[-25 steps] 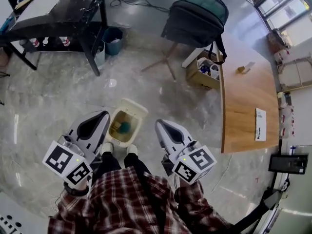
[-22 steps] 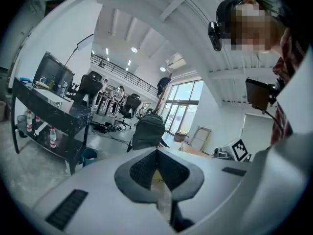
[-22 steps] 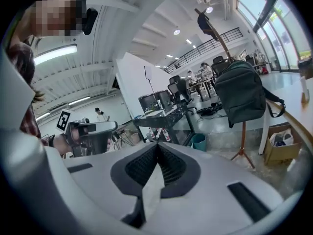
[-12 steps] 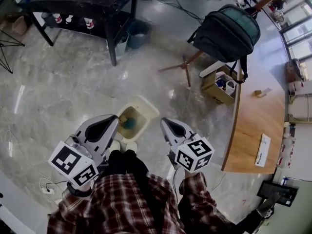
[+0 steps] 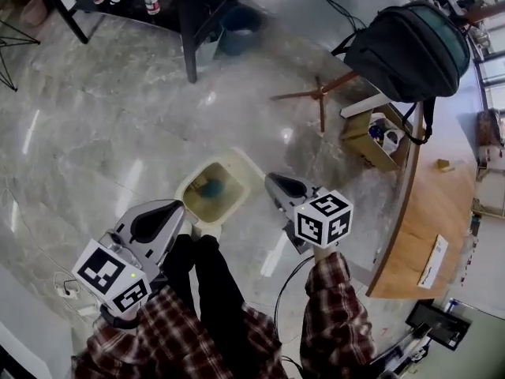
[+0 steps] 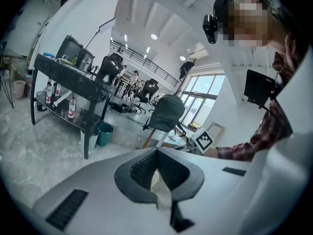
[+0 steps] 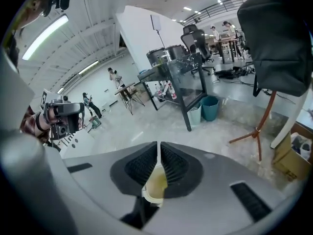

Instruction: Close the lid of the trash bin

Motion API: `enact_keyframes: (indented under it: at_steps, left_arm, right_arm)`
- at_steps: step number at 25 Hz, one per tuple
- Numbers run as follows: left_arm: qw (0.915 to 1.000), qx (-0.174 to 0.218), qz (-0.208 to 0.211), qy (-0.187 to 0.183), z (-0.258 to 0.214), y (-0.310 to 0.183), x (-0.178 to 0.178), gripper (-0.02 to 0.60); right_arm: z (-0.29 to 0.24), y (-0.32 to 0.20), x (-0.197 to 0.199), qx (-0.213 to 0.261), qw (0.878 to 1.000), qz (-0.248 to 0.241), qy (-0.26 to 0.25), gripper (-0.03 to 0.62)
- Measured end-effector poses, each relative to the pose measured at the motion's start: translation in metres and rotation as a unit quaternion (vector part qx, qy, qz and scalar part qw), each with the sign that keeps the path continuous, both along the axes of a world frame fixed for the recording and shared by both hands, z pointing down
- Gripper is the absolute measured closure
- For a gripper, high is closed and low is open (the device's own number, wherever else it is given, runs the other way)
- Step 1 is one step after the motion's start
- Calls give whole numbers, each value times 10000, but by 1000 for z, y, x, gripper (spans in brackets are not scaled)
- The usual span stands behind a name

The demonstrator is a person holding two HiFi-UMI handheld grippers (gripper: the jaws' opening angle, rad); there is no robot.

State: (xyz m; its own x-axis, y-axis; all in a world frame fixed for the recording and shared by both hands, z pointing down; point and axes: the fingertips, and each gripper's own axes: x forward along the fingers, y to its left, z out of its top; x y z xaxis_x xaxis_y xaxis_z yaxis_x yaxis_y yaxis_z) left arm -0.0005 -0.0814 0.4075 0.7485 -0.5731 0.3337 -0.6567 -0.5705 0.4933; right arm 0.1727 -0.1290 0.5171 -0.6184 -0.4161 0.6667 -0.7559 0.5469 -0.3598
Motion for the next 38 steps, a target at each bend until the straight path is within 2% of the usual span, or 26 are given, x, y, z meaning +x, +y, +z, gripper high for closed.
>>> enact_keyframes:
  at_steps: [3, 7, 10, 13, 19, 23, 26, 29, 34, 38]
  left_arm:
    - [9997, -227, 12, -87, 38, -1, -2, 571]
    - [9987, -495, -40, -108, 83, -5, 3, 571]
    - [9984, -564, -4, -90, 106, -11, 10, 571]
    - [9983, -575, -11, -58, 120, -17, 16, 571]
    - [9981, -607, -12, -69, 135, -18, 21, 571]
    - [9979, -647, -62, -76, 135, -14, 18, 571]
    - [9979, -642, -76, -83, 133, -12, 14, 571]
    - [9979, -635, -75, -83, 134, -12, 9, 571]
    - [9974, -707, -90, -105, 145, -2, 4, 571]
    - [9960, -877, -96, -137, 162, 12, -6, 571]
  right_arm:
    - [38, -8, 6, -210, 9995, -236, 79, 579]
    - [83, -12, 18, -574, 9967, -548, 162, 545]
    - [109, -17, 27, -764, 9954, -557, 137, 545]
    - [130, -16, 32, -1011, 9936, -511, -30, 545]
    - [136, -13, 32, -1293, 9886, -211, -742, 542]
    - [136, -2, 24, -1357, 9869, -272, -831, 542]
    - [135, 11, 11, -1449, 9845, -422, -890, 543]
    - [139, 33, -13, -1643, 9786, -810, -935, 543]
    - [159, 74, -55, -1634, 9743, -1394, -677, 542]
    - [190, 112, -84, -1806, 9701, -1541, -504, 542]
